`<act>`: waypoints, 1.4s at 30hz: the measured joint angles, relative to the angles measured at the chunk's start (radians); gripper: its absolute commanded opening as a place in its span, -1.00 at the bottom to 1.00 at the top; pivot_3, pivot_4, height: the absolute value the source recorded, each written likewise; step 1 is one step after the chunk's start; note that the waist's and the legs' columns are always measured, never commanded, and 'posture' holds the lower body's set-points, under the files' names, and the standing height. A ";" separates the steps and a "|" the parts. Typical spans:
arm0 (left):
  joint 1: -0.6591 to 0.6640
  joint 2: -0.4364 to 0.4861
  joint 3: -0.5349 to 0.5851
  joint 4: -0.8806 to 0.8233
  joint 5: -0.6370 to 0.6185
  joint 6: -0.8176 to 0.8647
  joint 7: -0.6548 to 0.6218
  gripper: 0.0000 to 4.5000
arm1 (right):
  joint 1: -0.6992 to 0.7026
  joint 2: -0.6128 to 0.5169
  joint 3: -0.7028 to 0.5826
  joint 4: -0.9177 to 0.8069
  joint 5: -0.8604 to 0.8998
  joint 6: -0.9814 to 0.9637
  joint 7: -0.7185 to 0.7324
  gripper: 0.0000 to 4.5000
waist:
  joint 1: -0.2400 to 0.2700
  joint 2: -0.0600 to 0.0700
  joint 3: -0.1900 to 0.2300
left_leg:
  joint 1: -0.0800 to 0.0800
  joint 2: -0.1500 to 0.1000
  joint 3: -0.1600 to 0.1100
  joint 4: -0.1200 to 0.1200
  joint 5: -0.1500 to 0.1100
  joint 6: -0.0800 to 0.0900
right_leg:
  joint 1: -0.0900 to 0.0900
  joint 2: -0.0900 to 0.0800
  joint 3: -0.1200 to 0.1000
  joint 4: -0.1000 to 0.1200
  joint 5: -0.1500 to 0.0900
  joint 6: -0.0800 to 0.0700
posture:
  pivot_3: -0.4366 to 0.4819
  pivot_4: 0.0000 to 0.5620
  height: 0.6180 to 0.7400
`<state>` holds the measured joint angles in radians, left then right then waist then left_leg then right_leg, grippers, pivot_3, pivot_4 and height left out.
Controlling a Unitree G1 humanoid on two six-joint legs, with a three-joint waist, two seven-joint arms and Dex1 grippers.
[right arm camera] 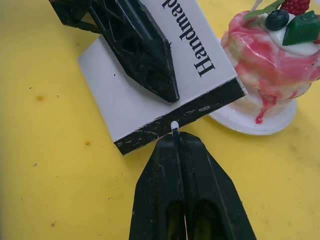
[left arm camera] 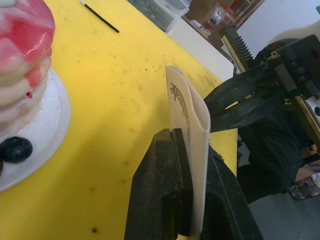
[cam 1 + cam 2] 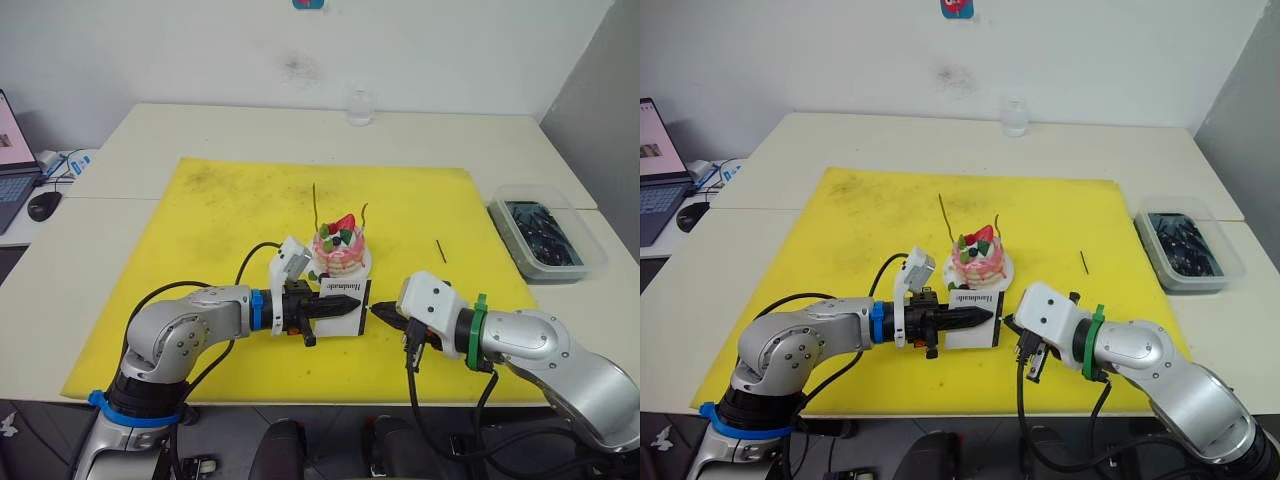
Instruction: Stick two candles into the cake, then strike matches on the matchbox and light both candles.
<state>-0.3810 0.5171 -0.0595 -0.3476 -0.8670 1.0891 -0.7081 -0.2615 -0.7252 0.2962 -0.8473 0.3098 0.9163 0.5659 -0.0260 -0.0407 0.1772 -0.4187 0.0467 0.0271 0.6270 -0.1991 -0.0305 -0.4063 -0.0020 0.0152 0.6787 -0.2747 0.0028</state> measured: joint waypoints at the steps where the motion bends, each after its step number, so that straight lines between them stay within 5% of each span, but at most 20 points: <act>1: 0.001 -0.002 0.001 -0.001 -0.001 0.001 0.001 -1.00 | 0.000 0.002 0.000 0.001 -0.002 0.000 0.000 -0.98 | 0.000 0.000 0.000 | 0.000 0.000 0.000 0.000 0.000 0.000 | 0.000 0.000 0.000 0.000 0.000 0.000 | -0.05 -0.47 1.00; 11: 0.037 -0.017 0.039 -0.047 -0.001 0.017 0.028 -1.00 | 0.000 0.141 -0.023 0.041 -0.004 0.038 -0.062 -0.98 | 0.000 0.000 0.000 | 0.000 0.000 0.000 0.000 0.000 0.000 | 0.000 0.000 0.000 0.001 0.000 0.000 | -0.05 -0.47 1.00; 16: 0.168 0.014 0.047 -0.130 -0.105 0.097 0.031 -1.00 | -0.040 0.154 -0.356 0.084 -0.063 0.046 -0.209 -0.98 | 0.003 -0.001 -0.001 | 0.000 -0.001 0.001 0.001 0.000 0.000 | 0.000 -0.002 0.000 0.000 0.000 0.001 | -0.05 -0.47 1.00; 18: 0.187 0.050 0.087 -0.136 -0.119 0.108 0.044 -1.00 | -0.009 0.154 -0.395 0.076 -0.060 0.062 -0.217 -0.98 | 0.004 -0.001 -0.001 | 0.000 0.000 0.000 0.000 0.000 0.000 | 0.000 -0.001 0.000 0.000 0.000 0.000 | -0.05 -0.47 1.00; 27: 0.181 0.066 0.114 -0.152 -0.154 0.104 0.067 -1.00 | -0.004 0.189 -0.330 0.016 0.007 0.103 -0.202 -0.98 | -0.003 0.000 0.000 | 0.001 0.000 0.001 0.000 0.000 0.000 | 0.000 0.000 0.001 0.002 0.000 0.000 | -0.05 -0.47 1.00; 34: 0.180 0.078 0.108 -0.142 -0.138 0.080 0.065 -1.00 | -0.193 0.227 -0.165 0.038 0.029 0.100 -0.173 -0.98 | -0.005 0.000 0.000 | 0.001 0.000 0.000 0.000 0.000 0.000 | 0.000 0.000 0.001 0.001 0.000 0.000 | -0.05 -0.47 1.00; 42: 0.174 0.075 0.089 -0.128 -0.122 0.057 0.065 -1.00 | -0.464 0.340 -0.005 0.253 -0.062 0.006 -0.196 -0.98 | -0.002 0.000 0.000 | 0.000 0.000 0.001 0.000 0.000 0.000 | 0.000 0.000 0.001 0.001 0.000 0.000 | -0.05 -0.47 1.00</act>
<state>-0.2065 0.5917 0.0292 -0.4753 -0.9891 1.1464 -0.6428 -0.7252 -0.3853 0.2916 -0.5939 0.2482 0.9225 0.3702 -0.0283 -0.0402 0.1770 -0.4190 0.0469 0.0276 0.6270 -0.1991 -0.0304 -0.4066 -0.0019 0.0159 0.6794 -0.2748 0.0027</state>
